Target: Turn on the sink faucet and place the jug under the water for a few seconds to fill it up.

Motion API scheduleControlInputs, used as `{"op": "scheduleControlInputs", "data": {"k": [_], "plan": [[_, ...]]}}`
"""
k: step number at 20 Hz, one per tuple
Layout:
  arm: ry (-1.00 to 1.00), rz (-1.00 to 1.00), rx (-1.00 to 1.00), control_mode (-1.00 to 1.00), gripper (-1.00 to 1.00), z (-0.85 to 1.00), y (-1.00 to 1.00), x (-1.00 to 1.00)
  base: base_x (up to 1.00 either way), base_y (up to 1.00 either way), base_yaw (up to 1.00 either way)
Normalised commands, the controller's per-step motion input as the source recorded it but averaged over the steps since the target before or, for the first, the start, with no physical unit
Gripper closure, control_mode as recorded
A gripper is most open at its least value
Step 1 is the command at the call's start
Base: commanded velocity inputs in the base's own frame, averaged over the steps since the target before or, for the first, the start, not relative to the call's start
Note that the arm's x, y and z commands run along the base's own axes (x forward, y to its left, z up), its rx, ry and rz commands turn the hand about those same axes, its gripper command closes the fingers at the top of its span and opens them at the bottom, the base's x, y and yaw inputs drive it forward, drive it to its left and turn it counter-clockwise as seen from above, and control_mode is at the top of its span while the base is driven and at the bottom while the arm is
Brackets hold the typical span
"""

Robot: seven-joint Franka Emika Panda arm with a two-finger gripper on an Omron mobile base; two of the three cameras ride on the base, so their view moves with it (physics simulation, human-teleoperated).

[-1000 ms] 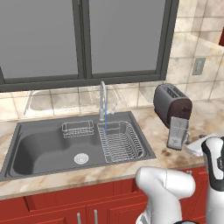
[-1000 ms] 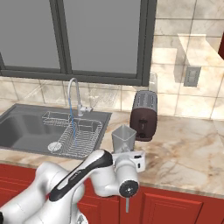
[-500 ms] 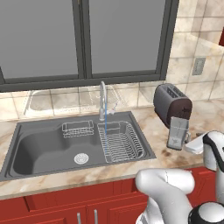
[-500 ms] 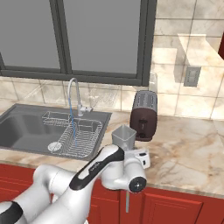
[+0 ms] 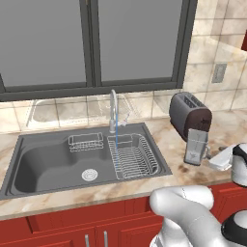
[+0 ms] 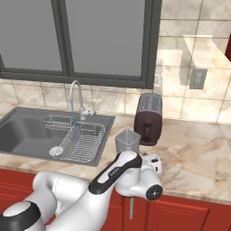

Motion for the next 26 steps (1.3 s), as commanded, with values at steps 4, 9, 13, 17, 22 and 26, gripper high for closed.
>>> {"op": "scheduleControlInputs", "data": {"k": [4,9,13,17,22,26], "plan": [[-0.01,0.00,0.00,-1.00,-1.00,0.00,0.10,0.00,0.00,0.00,0.00],[-0.02,0.00,-0.01,-1.00,-1.00,0.00,0.17,0.00,0.00,0.00,0.00],[0.00,0.00,-0.01,-1.00,-1.00,0.00,0.22,0.00,0.00,0.00,0.00],[-0.02,0.00,-0.01,-1.00,-1.00,0.00,0.11,0.00,0.00,0.00,0.00],[0.00,0.00,0.00,-1.00,-1.00,0.00,0.11,0.10,0.00,0.00,0.00],[0.00,0.00,0.00,-1.00,-1.00,0.00,0.13,0.17,0.00,0.00,0.00]]}}
